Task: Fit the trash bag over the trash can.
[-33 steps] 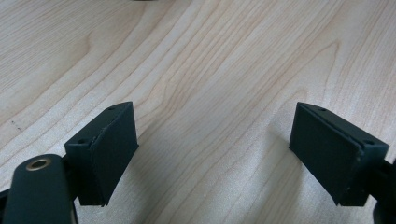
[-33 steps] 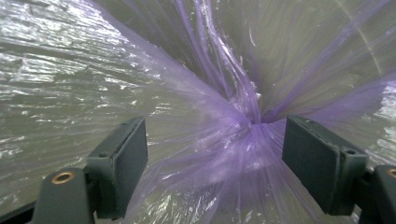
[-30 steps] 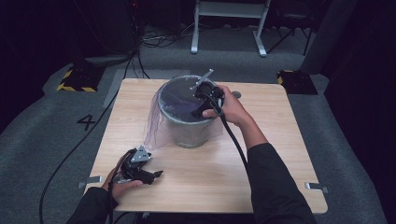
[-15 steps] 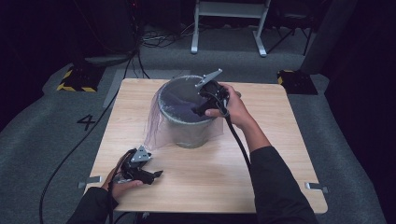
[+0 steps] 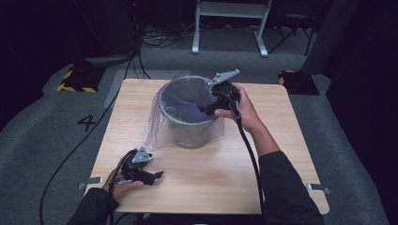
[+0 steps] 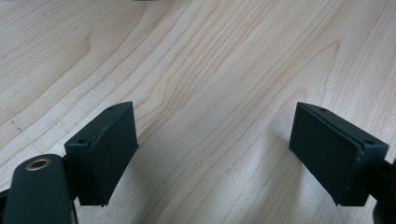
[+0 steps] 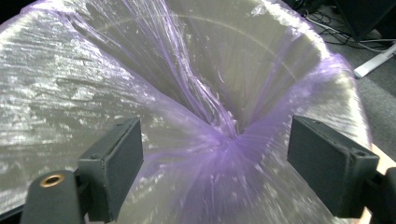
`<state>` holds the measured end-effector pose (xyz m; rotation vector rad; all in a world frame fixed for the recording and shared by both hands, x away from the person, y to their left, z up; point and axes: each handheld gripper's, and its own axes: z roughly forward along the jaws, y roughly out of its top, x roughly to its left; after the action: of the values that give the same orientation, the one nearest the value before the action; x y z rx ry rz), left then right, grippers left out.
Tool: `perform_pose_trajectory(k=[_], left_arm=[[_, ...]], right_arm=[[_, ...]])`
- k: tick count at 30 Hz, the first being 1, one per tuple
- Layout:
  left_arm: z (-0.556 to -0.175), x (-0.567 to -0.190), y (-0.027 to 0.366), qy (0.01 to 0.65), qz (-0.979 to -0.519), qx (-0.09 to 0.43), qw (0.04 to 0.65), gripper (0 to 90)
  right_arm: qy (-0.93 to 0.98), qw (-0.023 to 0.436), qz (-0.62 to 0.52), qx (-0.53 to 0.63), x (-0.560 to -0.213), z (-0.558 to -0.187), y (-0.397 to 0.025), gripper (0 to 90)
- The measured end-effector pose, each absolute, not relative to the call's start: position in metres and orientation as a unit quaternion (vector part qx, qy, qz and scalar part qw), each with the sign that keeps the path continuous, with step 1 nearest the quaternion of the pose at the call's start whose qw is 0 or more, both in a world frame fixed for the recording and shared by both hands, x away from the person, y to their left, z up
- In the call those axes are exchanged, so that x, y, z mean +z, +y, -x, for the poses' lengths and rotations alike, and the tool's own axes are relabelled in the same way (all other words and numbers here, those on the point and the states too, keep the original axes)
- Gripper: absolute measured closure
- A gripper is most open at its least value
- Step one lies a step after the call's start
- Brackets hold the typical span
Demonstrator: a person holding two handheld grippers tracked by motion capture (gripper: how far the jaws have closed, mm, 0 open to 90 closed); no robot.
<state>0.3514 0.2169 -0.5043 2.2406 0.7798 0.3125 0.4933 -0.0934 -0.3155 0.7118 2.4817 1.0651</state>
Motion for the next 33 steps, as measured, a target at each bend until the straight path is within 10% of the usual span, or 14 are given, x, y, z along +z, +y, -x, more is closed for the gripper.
perform_pose_trajectory(k=[33], left_arm=[[-0.352,-0.504,0.217,0.303,-0.871,0.121,0.366,14.6]], right_arm=[[0.854,0.213,-0.242,0.409,-0.31,-0.456,-0.146,20.4]])
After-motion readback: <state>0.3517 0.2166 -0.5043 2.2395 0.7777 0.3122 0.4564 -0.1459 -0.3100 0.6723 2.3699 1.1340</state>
